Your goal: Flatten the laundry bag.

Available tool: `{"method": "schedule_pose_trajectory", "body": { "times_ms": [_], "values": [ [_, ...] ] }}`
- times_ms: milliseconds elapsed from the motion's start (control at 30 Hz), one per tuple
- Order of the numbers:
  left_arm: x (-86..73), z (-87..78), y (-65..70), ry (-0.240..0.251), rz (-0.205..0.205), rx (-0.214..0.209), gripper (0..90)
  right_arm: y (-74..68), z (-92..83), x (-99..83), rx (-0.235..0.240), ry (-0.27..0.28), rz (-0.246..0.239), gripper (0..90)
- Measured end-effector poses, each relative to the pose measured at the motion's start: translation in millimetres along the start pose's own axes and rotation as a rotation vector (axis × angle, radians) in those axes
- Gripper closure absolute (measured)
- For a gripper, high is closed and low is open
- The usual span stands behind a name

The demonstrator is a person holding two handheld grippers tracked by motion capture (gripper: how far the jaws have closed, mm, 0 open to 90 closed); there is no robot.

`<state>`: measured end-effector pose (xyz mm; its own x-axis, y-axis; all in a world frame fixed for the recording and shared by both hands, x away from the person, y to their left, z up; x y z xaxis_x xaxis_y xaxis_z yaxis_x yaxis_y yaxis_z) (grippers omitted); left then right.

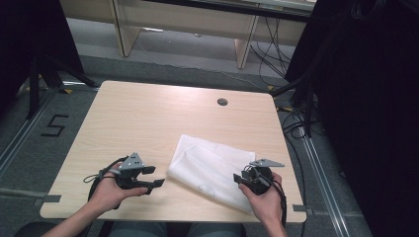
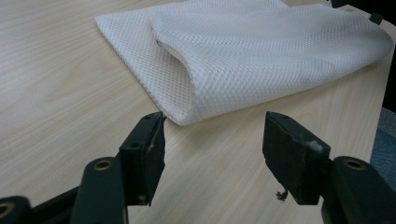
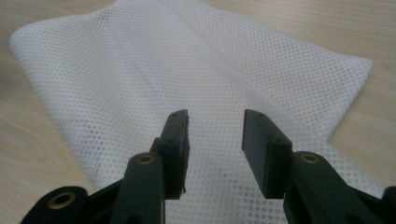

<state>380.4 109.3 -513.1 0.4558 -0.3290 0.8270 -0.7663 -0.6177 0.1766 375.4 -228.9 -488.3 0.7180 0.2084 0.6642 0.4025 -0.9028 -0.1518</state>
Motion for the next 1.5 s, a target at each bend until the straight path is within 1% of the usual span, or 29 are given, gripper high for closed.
{"method": "schedule_pose_trajectory", "body": {
  "times_ms": [33,100,133,167,233,267,367,400,433,500,567,633,667,733,767,800,833,900,967,1000,1067,1100,1133,1167,1233,1300,1367,1400,1500],
  "values": [
    [0.3,1.4,-1.2,0.000,-0.018,0.003,40.7,1.4,1.1,0.1,0.002,0.009,-0.012,61.9],
    [1.2,3.8,-4.9,-0.002,-0.029,0.013,44.5,1.7,2.2,-0.6,0.005,-0.012,0.009,63.1],
    [1.4,5.9,-5.9,0.002,-0.038,0.014,45.3,3.4,2.5,-0.4,-0.013,-0.018,0.003,64.8],
    [2.3,7.4,-7.1,0.004,-0.027,0.010,46.2,5.5,3.2,-0.5,-0.012,-0.027,0.002,67.3],
    [3.5,10.7,-8.7,0.006,-0.021,0.013,49.3,10.6,1.0,1.0,-0.049,-0.040,0.013,76.6],
    [4.4,12.9,-8.7,0.006,-0.039,0.012,50.9,15.1,-1.9,1.6,-0.081,-0.052,0.016,80.9],
    [7.8,17.7,-12.4,0.007,-0.021,0.005,52.5,30.8,-11.7,2.7,-0.132,-0.070,0.067,90.0],
    [8.2,19.3,-13.7,0.009,-0.022,0.019,52.4,39.2,-14.2,1.1,-0.157,-0.071,0.054,90.0],
    [8.9,20.8,-14.7,0.012,-0.025,0.013,52.1,44.3,-17.1,-0.8,-0.175,-0.084,0.068,90.0],
    [10.8,23.5,-15.9,0.021,-0.030,0.012,50.4,53.5,-20.4,-6.1,-0.198,-0.122,0.101,90.0],
    [11.3,26.6,-15.6,0.026,-0.037,-0.007,47.7,57.2,-22.1,-11.2,-0.210,-0.160,0.163,90.0],
    [10.0,28.8,-15.5,0.002,-0.024,-0.019,45.8,63.3,-23.4,-13.2,-0.219,-0.167,0.163,90.0],
    [9.8,30.1,-14.6,0.006,-0.024,-0.017,45.7,67.4,-24.1,-13.8,-0.226,-0.181,0.132,90.0],
    [11.3,30.7,-12.4,0.003,-0.031,-0.032,45.7,68.0,-23.4,-15.2,-0.230,-0.198,0.138,90.0],
    [12.2,31.7,-11.0,0.008,-0.035,-0.044,45.7,65.2,-20.9,-16.4,-0.237,-0.197,0.180,90.0],
    [12.5,33.4,-9.6,0.010,-0.035,-0.047,45.8,68.8,-20.6,-17.0,-0.229,-0.220,0.136,90.0],
    [13.0,35.0,-8.6,0.004,-0.034,-0.055,46.5,69.4,-19.0,-17.6,-0.234,-0.229,0.129,90.0],
    [12.9,38.9,-6.1,-0.009,-0.045,-0.058,48.1,67.7,-16.2,-17.5,-0.235,-0.267,0.138,90.0],
    [12.8,40.9,-5.4,-0.021,-0.036,-0.054,51.1,63.9,-12.9,-17.9,-0.238,-0.301,0.171,90.0],
    [12.0,44.8,-4.2,-0.035,-0.014,-0.063,51.8,60.6,-10.9,-18.0,-0.233,-0.320,0.187,90.0],
    [10.5,47.5,-1.9,-0.047,-0.029,-0.070,52.3,59.1,-5.2,-18.0,-0.227,-0.341,0.182,90.0],
    [10.2,47.2,-3.1,-0.057,-0.001,-0.073,52.4,58.5,-2.7,-18.0,-0.223,-0.353,0.184,90.0],
    [8.8,47.2,-1.3,-0.071,-0.026,-0.083,52.9,58.4,-0.9,-17.7,-0.220,-0.354,0.184,90.0],
    [8.3,46.8,-1.8,-0.075,-0.007,-0.087,53.1,58.3,0.4,-17.6,-0.220,-0.361,0.182,90.0],
    [7.4,46.5,-1.8,-0.075,0.001,-0.075,53.4,58.7,-5.8,-14.9,-0.221,-0.356,0.202,90.0],
    [6.9,45.6,-0.4,-0.077,-0.010,-0.082,54.1,61.9,-18.0,-12.4,-0.253,-0.349,0.203,90.0],
    [8.2,44.9,-1.6,-0.066,0.000,-0.072,55.2,62.8,-25.3,-16.9,-0.269,-0.381,0.194,90.0],
    [8.7,45.2,-2.0,-0.059,-0.017,-0.073,55.3,61.4,-25.7,-20.1,-0.259,-0.386,0.202,90.0],
    [8.9,44.1,-4.3,-0.064,-0.011,-0.064,55.1,54.0,-20.0,-32.8,-0.223,-0.461,0.221,90.0]
  ]
}}
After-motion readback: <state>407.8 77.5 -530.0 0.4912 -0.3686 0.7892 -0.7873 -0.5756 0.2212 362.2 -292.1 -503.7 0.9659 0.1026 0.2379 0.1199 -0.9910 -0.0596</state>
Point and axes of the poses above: each handheld gripper's, and its own axes: z roughly forward along the jaws, x roughly out of its top, y roughly to its right, the point moved 5 cm from there along z, roughly forward along the jaws
